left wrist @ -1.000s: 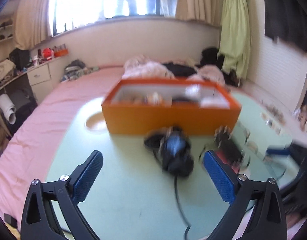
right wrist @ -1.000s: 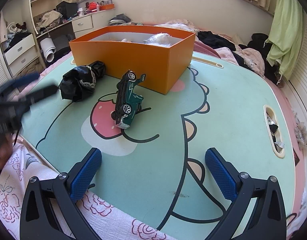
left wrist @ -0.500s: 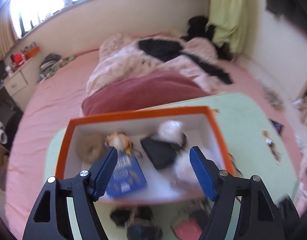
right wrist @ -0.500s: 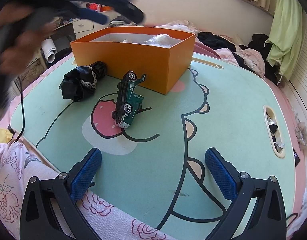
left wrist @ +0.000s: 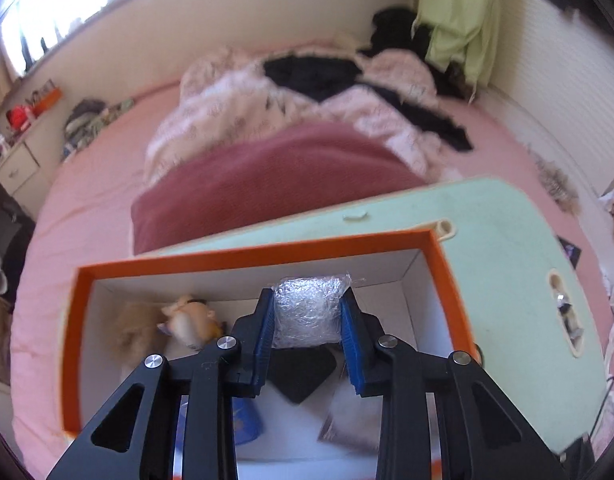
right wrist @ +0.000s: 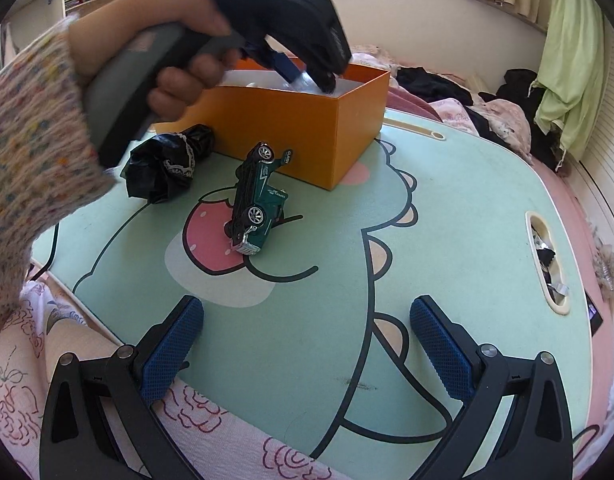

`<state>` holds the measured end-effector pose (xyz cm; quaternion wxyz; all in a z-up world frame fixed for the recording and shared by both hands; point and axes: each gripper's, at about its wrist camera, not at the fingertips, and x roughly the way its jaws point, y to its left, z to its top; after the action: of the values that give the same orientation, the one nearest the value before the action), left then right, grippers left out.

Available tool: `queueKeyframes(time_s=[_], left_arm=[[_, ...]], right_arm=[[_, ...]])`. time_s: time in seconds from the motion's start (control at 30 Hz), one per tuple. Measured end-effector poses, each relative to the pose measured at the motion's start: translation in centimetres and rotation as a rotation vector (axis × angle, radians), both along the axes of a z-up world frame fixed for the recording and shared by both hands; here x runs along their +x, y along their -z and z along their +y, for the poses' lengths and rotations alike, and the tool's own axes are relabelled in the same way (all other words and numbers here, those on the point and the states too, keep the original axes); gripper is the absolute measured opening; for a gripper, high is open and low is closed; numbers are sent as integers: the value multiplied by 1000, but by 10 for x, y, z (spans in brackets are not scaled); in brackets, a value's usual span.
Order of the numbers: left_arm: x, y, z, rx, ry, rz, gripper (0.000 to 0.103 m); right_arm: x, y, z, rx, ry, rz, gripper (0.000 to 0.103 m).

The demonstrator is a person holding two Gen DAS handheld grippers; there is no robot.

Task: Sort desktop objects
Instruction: 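Lift the bubble-wrap bundle out and release it on the table beside the pouch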

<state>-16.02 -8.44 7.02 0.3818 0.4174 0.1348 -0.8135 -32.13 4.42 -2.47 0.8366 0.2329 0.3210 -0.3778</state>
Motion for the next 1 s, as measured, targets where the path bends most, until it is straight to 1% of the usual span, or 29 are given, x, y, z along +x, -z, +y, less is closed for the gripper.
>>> queueKeyframes(time_s=[0.1,0.17,0.23,0.3,0.37,0.43,0.47,0.53,0.6,0.63,0.7,0.83,0.93,0.97,1.0], left_arm=[[35,-29,20,-36,21,100,29],[64,-43,42,-99,38,148,30],[99,-51,69,-159,40,188,30],[131,-49,90,-195,22,230,30],[161,-38,104,-211,-13,272,30],[182,-16,105,-183,-59,290,30],[187,-5,101,-161,-81,277,30],[190,24,88,-126,-148,202,30],[188,42,82,-113,-181,151,30],[184,49,80,-96,-176,137,30],[173,55,83,-75,-133,128,30],[147,58,101,-136,-57,65,30],[149,54,107,-154,-40,85,31],[153,51,108,-157,-52,100,33],[156,48,106,-157,-61,115,52]], right_arm=[[0,0,0,0,0,0,103],[0,0,0,0,0,1,103],[0,0,0,0,-1,0,103],[0,0,0,0,-1,1,103],[-1,0,1,0,-1,1,103],[0,0,1,0,0,2,103],[0,0,1,0,0,3,103],[-1,1,0,1,-1,1,103],[-1,1,1,1,0,2,103],[-1,0,1,1,0,2,103],[-1,1,1,0,0,3,103],[0,1,1,0,0,3,103],[0,1,2,1,0,2,103],[0,1,2,1,0,3,103],[0,1,2,1,0,3,103]])
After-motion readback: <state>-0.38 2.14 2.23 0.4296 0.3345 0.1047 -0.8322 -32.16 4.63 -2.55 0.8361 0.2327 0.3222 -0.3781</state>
